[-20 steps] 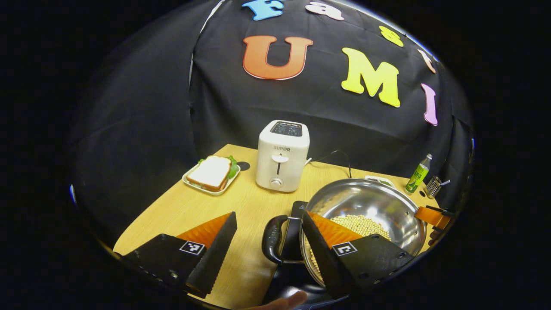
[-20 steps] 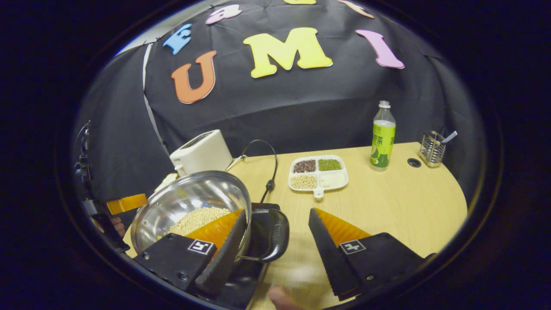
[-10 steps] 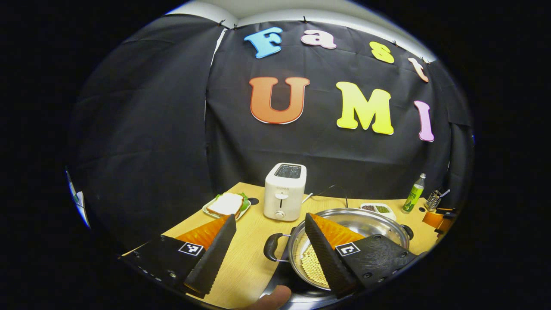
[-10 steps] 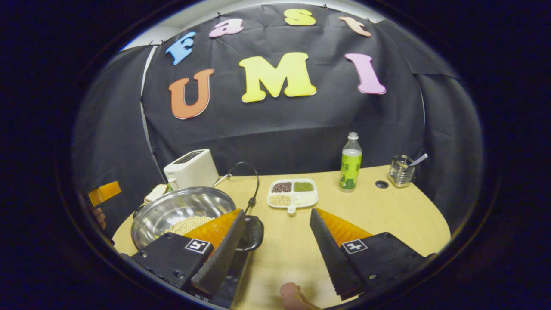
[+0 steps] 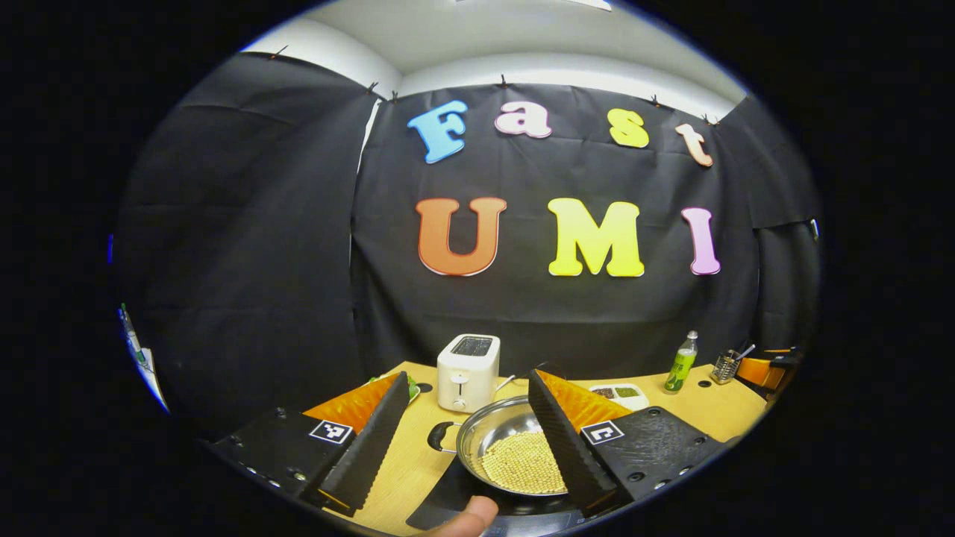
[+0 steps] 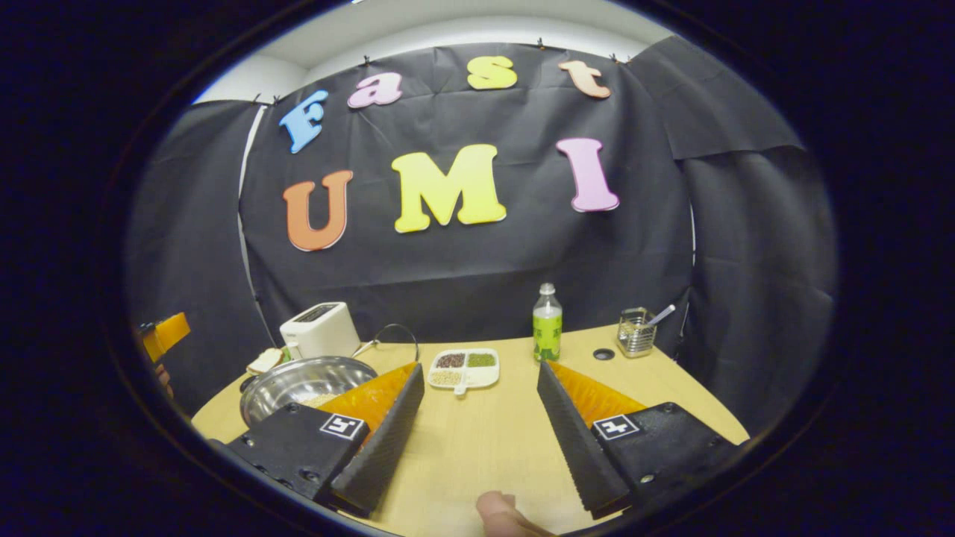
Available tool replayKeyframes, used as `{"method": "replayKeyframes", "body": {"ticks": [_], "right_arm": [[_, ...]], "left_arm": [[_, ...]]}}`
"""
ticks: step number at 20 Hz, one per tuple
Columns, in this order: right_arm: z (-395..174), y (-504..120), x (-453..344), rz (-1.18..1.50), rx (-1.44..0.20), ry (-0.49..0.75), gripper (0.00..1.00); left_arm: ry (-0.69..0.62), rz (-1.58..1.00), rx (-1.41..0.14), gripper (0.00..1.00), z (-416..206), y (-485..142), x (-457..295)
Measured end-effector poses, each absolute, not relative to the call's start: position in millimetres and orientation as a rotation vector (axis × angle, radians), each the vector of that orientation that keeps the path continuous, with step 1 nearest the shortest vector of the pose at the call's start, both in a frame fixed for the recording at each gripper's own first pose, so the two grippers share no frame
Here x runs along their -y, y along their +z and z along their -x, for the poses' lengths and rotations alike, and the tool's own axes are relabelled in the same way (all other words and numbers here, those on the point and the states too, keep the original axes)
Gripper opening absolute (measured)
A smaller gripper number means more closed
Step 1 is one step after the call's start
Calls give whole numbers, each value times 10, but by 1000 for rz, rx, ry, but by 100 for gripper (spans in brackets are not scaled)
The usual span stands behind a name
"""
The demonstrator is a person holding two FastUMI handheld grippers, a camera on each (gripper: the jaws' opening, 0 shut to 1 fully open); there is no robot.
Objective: First push the handle of the pot to place it horizontally, then grasp the pot with both hands and set it on the induction cooktop.
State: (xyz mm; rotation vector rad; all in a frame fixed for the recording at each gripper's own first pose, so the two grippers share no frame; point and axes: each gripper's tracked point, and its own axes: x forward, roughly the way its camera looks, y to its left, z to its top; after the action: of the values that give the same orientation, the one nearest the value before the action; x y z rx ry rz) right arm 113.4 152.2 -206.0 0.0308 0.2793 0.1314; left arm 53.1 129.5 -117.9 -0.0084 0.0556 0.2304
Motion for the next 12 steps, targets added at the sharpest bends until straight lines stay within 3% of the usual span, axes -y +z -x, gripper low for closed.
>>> {"method": "replayKeyframes", "body": {"ticks": [11, 12], "right_arm": [[-59, -921, -624, 13, -59, 72, 97], [31, -850, -488, 23, -46, 58, 98]], "left_arm": [[109, -18, 25, 95, 183, -485, -486], [97, -13, 34, 84, 253, -393, -400]]}}
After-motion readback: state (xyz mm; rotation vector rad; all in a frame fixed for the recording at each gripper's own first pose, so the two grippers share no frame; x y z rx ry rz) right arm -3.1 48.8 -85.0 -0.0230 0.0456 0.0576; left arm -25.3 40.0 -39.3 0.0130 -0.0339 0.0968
